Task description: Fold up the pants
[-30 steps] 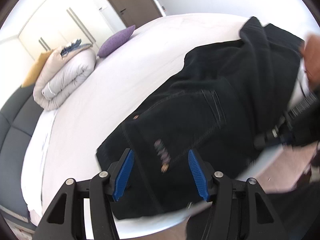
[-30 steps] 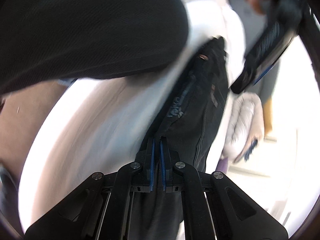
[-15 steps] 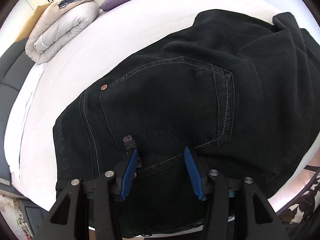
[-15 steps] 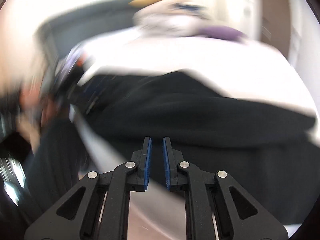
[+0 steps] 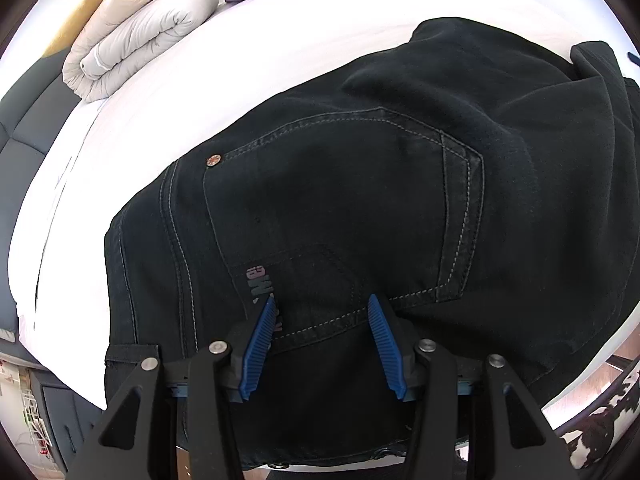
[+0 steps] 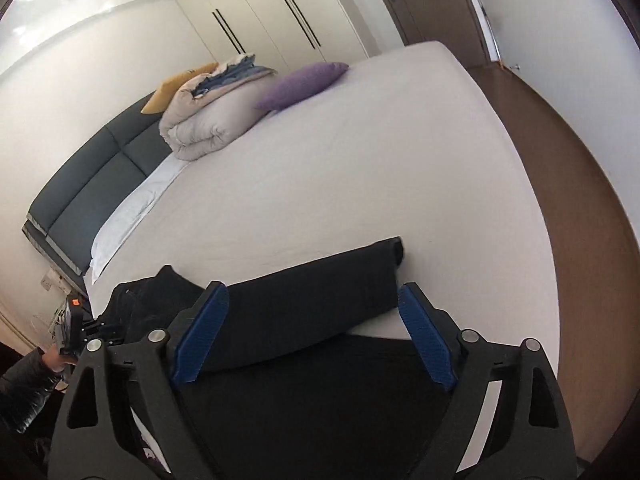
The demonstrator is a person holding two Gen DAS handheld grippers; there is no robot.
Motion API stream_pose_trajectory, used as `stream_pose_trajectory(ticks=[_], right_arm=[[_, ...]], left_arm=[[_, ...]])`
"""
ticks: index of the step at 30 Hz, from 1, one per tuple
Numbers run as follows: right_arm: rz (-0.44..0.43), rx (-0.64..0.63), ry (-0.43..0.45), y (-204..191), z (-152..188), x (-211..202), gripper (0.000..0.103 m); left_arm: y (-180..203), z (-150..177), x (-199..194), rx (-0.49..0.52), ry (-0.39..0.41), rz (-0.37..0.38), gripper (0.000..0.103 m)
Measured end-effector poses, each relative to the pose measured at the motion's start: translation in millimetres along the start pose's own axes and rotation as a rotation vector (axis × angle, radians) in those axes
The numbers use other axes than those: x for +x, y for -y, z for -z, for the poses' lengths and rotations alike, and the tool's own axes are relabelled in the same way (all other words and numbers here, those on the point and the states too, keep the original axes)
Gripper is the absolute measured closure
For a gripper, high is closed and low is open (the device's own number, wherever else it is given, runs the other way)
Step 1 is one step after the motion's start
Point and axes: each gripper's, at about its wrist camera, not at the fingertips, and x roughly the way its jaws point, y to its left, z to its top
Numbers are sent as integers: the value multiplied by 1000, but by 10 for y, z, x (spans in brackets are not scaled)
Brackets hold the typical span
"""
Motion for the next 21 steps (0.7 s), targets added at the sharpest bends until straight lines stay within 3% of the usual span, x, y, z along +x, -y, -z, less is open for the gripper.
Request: stream_pose_trajectory(ticks=[5, 7, 8, 9, 10, 12, 16, 21], right_arm=[[-15, 40, -72, 512, -168, 348, 21], [-21, 33, -120, 541, -142, 511, 40], [-1, 15, -173, 517, -106, 627, 62], [10, -5, -216, 385, 15, 736, 75], [22, -26, -228, 333, 72, 772, 75], [14, -19, -219, 337, 62, 696, 88], [-4, 91, -223, 298, -109, 371, 98], [-132, 223, -161, 40, -411, -265, 99]], left_arm=[[-18, -69, 0, -11, -11, 2, 50], [-27, -89, 13, -16, -13, 3, 50], [-31, -90, 19, -18, -12, 3, 50], [-22, -94, 10, -19, -11, 2, 50], [-25, -96, 13, -20, -9, 0, 50], [-33, -94, 21, -22, -4, -2, 50], [-38, -63, 49, -20, 3, -2, 50], [-35, -19, 42, -21, 14, -2, 50]])
